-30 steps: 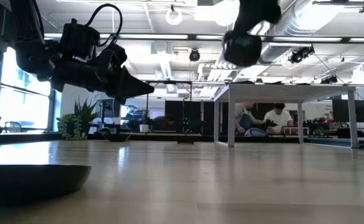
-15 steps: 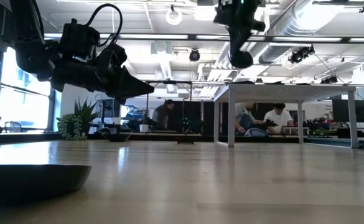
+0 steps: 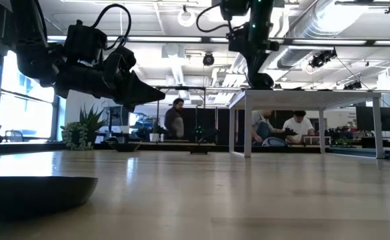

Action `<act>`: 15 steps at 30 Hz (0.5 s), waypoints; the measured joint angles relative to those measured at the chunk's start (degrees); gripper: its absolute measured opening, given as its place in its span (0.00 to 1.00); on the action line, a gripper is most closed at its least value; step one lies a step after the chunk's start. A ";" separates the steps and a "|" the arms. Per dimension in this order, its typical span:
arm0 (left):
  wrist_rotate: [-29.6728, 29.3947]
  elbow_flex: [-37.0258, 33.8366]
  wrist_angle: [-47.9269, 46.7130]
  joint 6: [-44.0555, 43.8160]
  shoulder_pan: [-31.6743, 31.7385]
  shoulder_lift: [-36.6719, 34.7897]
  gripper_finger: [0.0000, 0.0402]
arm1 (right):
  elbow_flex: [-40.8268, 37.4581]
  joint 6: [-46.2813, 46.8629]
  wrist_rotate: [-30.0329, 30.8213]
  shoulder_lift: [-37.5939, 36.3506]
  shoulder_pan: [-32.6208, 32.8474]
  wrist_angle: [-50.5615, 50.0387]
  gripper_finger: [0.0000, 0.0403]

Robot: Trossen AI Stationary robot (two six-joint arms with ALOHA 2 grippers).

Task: Pick & Place Mini shaped plates
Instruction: Stack the black leaf-shaped plate on top of the black leaf-shaped plates on the shelf

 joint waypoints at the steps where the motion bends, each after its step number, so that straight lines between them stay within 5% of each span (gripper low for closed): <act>1: 0.00 0.00 0.00 0.00 0.00 0.00 0.01 | 0.00 -0.06 -0.24 0.22 -0.06 -0.03 0.00; 7: 0.00 0.00 0.00 0.00 0.00 0.00 0.01 | -0.02 -0.14 -0.81 1.01 -0.05 0.39 0.04; 15: 1.01 0.00 0.00 0.00 0.00 0.00 0.01 | -0.02 -0.14 -1.18 0.99 -0.05 0.73 0.22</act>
